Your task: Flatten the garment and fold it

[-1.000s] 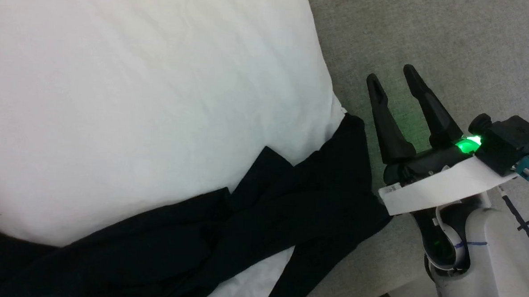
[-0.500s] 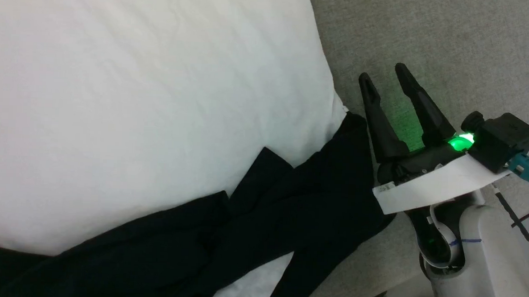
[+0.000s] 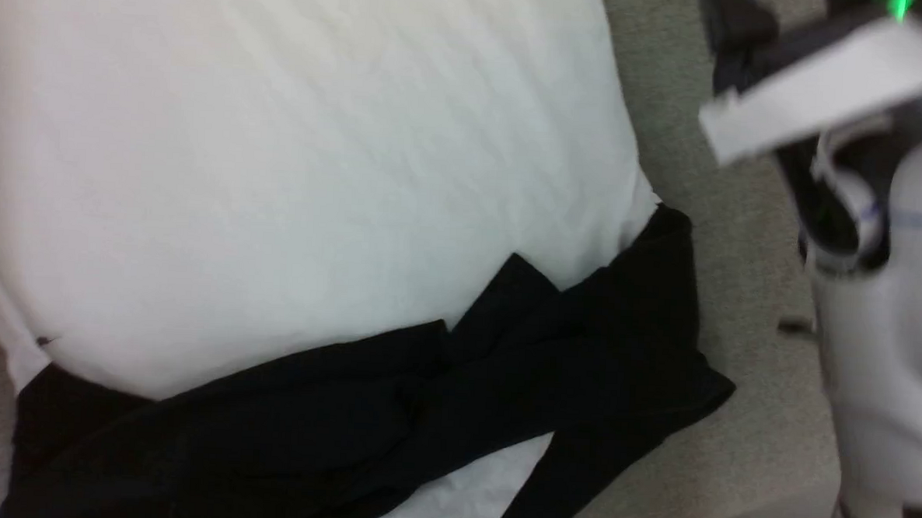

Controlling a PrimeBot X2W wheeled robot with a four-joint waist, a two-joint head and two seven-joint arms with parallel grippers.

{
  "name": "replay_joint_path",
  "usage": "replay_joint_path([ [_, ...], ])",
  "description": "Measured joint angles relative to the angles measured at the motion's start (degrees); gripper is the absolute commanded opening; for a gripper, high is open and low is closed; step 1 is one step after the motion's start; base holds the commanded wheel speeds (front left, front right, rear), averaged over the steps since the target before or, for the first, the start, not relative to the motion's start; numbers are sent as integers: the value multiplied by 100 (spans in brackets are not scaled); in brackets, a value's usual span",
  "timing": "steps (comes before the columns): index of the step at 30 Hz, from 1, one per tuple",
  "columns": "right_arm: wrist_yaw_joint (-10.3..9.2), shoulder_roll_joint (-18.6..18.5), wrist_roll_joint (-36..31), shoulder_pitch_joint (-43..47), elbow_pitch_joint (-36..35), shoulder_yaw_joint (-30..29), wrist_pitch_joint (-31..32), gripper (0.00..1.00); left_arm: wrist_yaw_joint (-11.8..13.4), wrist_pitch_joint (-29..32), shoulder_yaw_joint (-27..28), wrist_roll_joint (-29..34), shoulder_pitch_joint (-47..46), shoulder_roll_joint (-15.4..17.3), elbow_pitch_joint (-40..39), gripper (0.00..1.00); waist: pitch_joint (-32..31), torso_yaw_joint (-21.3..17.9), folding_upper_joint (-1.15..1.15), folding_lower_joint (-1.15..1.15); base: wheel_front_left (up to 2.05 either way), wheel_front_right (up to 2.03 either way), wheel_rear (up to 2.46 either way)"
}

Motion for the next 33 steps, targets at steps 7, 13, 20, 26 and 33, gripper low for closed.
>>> replay_joint_path([
  [7, 0, 33, 54, -1859, 1682, -196, 1093, 100, -114, -526, -338, -100, -204, -432, 140, 0, -32, 474, 0, 0, 0, 0, 0],
  [13, 0, -77, -147, -2771, 3031, -615, 1871, 100, -143, -900, -645, -147, -362, -878, 205, 0, 2, 966, 0, 0, 0, 0, 0],
  [20, 0, -255, -679, -3521, 3812, -990, 2595, 100, -171, -1134, -904, -188, -547, -1224, 301, 0, 148, 1527, 0, 0, 0, 0, 0],
  [26, 0, -302, -1115, -3849, 4200, -1287, 3198, 100, -171, -1296, -971, -252, -681, -1348, 285, 0, 412, 1842, 0, 0, 0, 0, 0],
  [33, -1, -220, -1359, -4164, 4275, -1617, 3568, 25, -212, -1350, -1047, -291, -728, -1372, 261, 0, 682, 2024, 0, -1, 0, 0, 0],
])
